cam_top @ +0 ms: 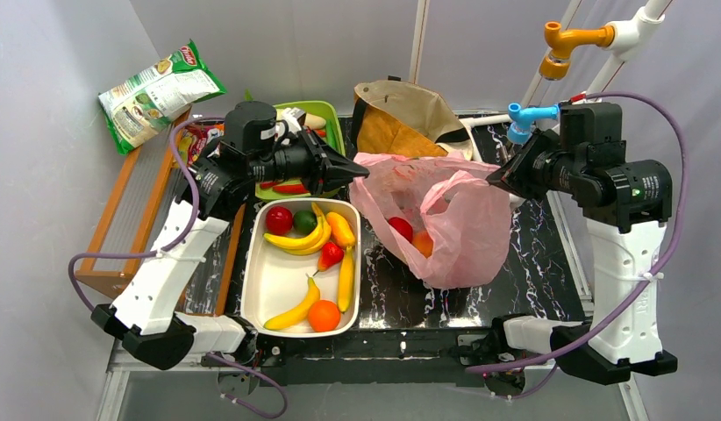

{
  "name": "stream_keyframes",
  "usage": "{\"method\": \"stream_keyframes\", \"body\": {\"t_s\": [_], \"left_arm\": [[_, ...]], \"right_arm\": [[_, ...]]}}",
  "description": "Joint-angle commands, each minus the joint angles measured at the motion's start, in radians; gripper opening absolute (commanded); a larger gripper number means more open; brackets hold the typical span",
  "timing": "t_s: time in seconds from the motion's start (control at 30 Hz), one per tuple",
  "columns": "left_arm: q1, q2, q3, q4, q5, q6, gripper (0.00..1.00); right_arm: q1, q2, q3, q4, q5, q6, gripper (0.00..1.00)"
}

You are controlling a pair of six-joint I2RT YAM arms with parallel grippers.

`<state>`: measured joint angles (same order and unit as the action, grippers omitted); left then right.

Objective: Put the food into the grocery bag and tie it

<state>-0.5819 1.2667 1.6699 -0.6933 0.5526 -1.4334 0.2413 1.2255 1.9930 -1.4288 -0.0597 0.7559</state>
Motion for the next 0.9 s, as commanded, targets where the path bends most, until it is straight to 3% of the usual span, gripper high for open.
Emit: {"method": "stream_keyframes", "body": {"t_s": [0.0,0.17,0.3,0.33,0.4,0.5,0.6,0.87], "left_arm": [[-0.035,-0.003,0.109,-0.025,0.010,-0.110,0.00],[-0.081,-0.051,0.035,-0.024,-0.022,-0.197,0.00],[-0.112,-0.102,-0.154,0.057,-0.056,-0.245,0.00],[-0.113,-0.116,-0.203,0.101,-0.060,-0.264,0.00],[-0.114,-0.127,-0.267,0.167,-0.078,-0.293,0.00],[-0.114,-0.106,-0.282,0.204,-0.114,-0.281,0.00],[-0.114,-0.052,-0.265,0.234,-0.129,-0.281,0.00],[-0.114,0.104,-0.147,0.294,-0.166,-0.293,0.00]], "right_arm": [[-0.060,-0.006,0.002,0.101,-0.089,-0.085,0.01],[-0.101,0.004,-0.015,0.090,-0.210,-0.144,0.01],[-0.103,-0.037,-0.143,0.105,-0.307,-0.092,0.01],[-0.103,-0.060,-0.187,0.115,-0.329,-0.059,0.08],[-0.103,-0.115,-0.271,0.139,-0.342,0.033,0.30],[-0.102,-0.227,-0.393,0.205,-0.356,0.192,0.42],[-0.102,-0.334,-0.455,0.235,-0.330,0.305,0.62],[-0.094,-0.424,-0.482,0.193,-0.317,0.438,0.70]]}}
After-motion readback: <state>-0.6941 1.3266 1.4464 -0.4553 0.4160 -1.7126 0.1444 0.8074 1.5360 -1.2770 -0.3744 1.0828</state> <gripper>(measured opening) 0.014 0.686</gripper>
